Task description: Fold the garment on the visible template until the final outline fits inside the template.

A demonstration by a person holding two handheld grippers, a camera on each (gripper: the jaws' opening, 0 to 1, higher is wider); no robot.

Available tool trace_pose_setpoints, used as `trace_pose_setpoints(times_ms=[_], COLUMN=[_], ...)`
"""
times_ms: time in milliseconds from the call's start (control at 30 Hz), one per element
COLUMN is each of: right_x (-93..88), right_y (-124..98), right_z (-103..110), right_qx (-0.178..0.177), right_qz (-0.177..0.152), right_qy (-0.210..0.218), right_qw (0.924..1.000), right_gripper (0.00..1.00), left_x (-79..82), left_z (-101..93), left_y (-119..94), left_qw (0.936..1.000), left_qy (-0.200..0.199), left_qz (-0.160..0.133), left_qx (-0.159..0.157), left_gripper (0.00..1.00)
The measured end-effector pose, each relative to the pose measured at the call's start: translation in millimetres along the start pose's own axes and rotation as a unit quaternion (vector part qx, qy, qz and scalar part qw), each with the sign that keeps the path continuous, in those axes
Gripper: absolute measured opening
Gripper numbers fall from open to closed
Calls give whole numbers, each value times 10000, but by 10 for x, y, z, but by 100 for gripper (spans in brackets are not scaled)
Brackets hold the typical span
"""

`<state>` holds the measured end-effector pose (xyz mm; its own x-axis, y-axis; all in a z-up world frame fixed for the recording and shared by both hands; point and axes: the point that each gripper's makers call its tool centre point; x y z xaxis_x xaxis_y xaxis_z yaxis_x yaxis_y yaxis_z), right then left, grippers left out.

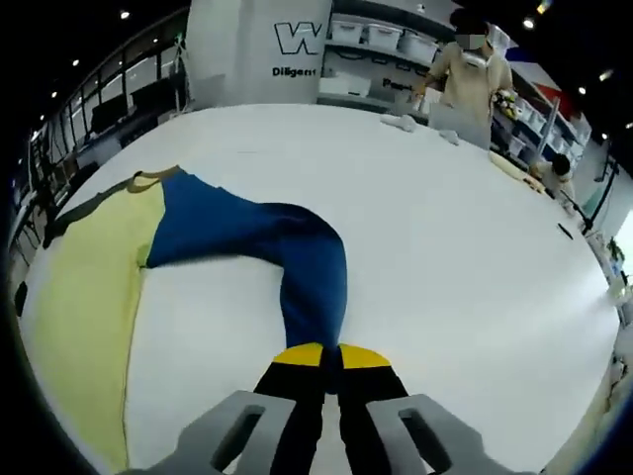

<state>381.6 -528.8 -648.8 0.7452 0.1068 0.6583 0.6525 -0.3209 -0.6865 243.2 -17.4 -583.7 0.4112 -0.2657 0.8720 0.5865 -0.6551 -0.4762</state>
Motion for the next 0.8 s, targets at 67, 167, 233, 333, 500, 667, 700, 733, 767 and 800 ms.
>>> trace_pose_setpoints(times_ms=[67,167,233,333,500,667,700,733,767,800], right_x=[15,53,60,52,71,127,148,156,164,177], right_y=[15,23,28,58,137,200,223,255,278,307], right_z=[-59,-148,-198,-291,-359,-419,-439,-454,-468,-489], right_qx=[3,-34,-80,-204,-333,-460,-509,-503,-516,-542], right_qz=[20,7,22,117,212,248,225,258,273,287], right_qy=[-61,-133,-196,-111,-49,-11,55,116,172,241], right_qw=[10000,9999,9998,9997,9992,9986,9984,9983,9981,9978], right_gripper=[0,0,0,0,0,0,0,0,0,0], left_x=[-4,3,3,-20,-36,-41,-38,-28,-23,-18], left_z=[5,-2,-6,-7,-39,-30,-20,-6,1,10], left_y=[0,0,0,4,22,18,13,6,1,-7], left_qw=[10000,10000,10000,10000,9999,9998,9998,9999,9999,9999], left_qy=[9,20,28,0,44,62,73,86,84,87], left_qz=[28,28,35,58,104,139,143,132,134,129], left_qx=[11,-7,-20,-31,-100,-95,-74,-53,-47,-33], left_gripper=[81,80,80,79,79,77,76,76,76,76])
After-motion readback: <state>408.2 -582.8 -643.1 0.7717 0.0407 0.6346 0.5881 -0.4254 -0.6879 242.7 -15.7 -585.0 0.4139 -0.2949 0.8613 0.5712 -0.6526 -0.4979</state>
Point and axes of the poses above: the point that each gripper's makers call its tool centre point, and the gripper's own axes: y roughly forward along the fingers, z roughly to its left, x roughly out of its top, and after that the axes turned 14 degrees about -x, right-handed
